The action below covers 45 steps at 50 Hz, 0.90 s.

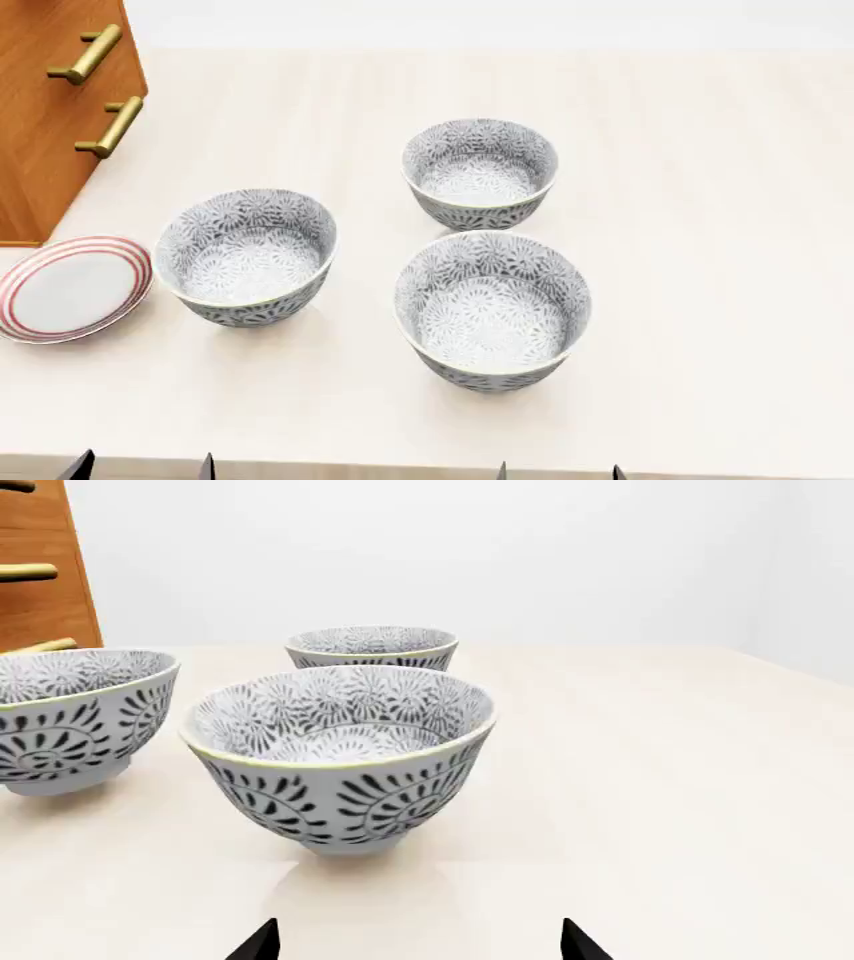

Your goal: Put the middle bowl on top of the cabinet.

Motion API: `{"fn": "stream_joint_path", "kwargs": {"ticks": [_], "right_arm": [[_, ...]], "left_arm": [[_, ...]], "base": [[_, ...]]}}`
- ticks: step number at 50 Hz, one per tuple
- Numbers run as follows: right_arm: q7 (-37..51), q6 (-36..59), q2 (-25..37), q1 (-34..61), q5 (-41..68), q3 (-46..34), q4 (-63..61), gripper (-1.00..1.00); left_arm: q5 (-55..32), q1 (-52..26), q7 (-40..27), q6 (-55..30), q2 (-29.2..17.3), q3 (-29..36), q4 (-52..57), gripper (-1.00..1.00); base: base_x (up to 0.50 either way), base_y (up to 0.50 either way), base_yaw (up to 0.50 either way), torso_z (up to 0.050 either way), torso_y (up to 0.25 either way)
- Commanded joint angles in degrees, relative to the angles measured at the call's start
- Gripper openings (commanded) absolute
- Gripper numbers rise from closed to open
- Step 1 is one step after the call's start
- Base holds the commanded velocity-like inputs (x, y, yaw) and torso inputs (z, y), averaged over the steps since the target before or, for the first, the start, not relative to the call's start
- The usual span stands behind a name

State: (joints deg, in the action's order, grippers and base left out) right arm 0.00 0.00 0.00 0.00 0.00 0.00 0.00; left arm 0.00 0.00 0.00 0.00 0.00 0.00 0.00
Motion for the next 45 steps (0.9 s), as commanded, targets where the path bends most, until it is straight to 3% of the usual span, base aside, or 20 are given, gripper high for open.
{"fn": "stream_joint_path", "kwargs": {"ticks": [1,16,25,35,45], "right_arm": [[1.1,0.2,0.9,0.0,0.9,-1.1,-0.2,1.00],[4.0,0.4,3.4,-0.9,3.6,-2.8,-3.0,1.00],[7.5,3.4,5.9,-6.2,5.1,1.2,-17.2,1.00],[11.1,1.2,7.5,-14.7,9.6,9.8,-32.4,1.00],[15.9,-8.4,5.1,-25.6,19.5,24.7,-43.6,1.00]], "left_arm": [[-0.9,-0.1,-1.1,0.0,-0.9,1.1,0.0,1.00],[-3.0,1.4,-3.7,-2.4,-3.3,3.5,5.6,1.00],[-5.2,4.2,-3.7,-4.3,-4.6,4.1,13.5,1.00],[-6.4,4.0,-3.6,-2.4,-5.1,5.2,12.5,1.00],[-7.7,4.7,-3.8,-2.7,-6.4,5.8,14.8,1.00]], "base": [[0.00,0.00,0.00,0.000,0.000],[0.00,0.00,0.00,0.000,0.000],[0.00,0.00,0.00,0.000,0.000],[0.00,0.00,0.00,0.000,0.000],[0.00,0.00,0.00,0.000,0.000]]}}
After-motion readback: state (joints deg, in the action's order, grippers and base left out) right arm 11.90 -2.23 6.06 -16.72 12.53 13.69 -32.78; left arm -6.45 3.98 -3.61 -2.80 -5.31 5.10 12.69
